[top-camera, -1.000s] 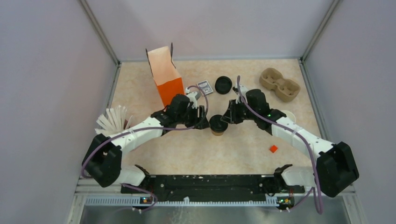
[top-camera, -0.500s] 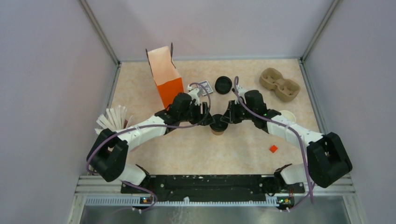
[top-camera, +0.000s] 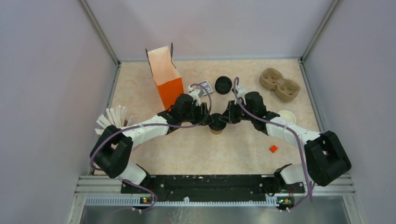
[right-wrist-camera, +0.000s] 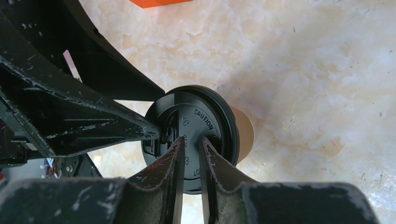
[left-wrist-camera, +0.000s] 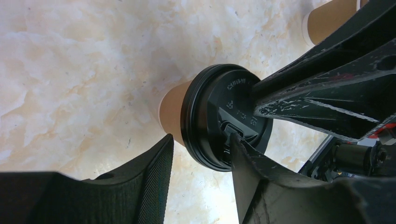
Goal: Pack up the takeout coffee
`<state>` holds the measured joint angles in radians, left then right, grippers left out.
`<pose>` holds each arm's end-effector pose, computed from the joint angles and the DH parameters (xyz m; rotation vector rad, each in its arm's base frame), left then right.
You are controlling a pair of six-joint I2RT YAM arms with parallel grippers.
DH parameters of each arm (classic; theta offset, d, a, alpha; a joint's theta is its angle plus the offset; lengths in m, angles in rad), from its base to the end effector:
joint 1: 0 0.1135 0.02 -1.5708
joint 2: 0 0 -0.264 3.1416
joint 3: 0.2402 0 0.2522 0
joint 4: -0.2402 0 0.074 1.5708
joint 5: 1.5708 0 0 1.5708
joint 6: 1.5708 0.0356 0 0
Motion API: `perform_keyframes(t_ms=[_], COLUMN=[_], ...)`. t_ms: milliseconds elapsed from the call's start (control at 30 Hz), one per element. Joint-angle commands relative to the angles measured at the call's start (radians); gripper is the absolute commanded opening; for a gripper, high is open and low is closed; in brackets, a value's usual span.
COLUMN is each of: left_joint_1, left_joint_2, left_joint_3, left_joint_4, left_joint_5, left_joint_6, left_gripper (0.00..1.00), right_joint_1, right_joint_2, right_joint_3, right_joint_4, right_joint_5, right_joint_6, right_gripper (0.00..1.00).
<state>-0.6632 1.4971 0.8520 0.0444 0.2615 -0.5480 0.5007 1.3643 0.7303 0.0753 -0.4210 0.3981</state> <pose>0.2479 -0.2054 0.2162 0.2930 2.2986 -0.9435 0.2466 0.1515 0.2187 -0.3760 2.2018 0.9609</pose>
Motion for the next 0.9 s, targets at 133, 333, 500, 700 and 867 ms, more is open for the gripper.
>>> perform_keyframes(t_ms=[133, 333, 500, 700, 867], left_joint_1=[-0.004, -0.004, -0.003, -0.003, -0.003], left_joint_2=[0.015, 0.028, -0.005, -0.05, -0.048], left_joint_3=[-0.049, -0.109, -0.092, -0.007, 0.056], left_joint_4=[0.034, 0.035, 0.049, 0.016, -0.028], left_joint_5=[-0.072, -0.105, -0.05, -0.005, 0.004], left_joint_6=[0.022, 0.022, 0.048, 0.074, 0.094], left_gripper=[0.46, 0.43, 0.45, 0.54, 0.63], right_joint_1=[-0.016, -0.022, -0.022, -0.022, -0.021], right_joint_2=[0.002, -0.007, -0.008, -0.076, -0.116], right_joint_3=[-0.082, -0.111, -0.078, 0.044, 0.127], right_joint_4=[-0.026, -0.008, -0.011, -0.041, -0.109], right_joint_5=[0.036, 0.046, 0.013, -0.024, 0.004], right_joint_6=[-0.006, 0.004, 0.014, 0.059, 0.045], right_gripper=[0.18, 0.18, 0.19, 0.23, 0.28])
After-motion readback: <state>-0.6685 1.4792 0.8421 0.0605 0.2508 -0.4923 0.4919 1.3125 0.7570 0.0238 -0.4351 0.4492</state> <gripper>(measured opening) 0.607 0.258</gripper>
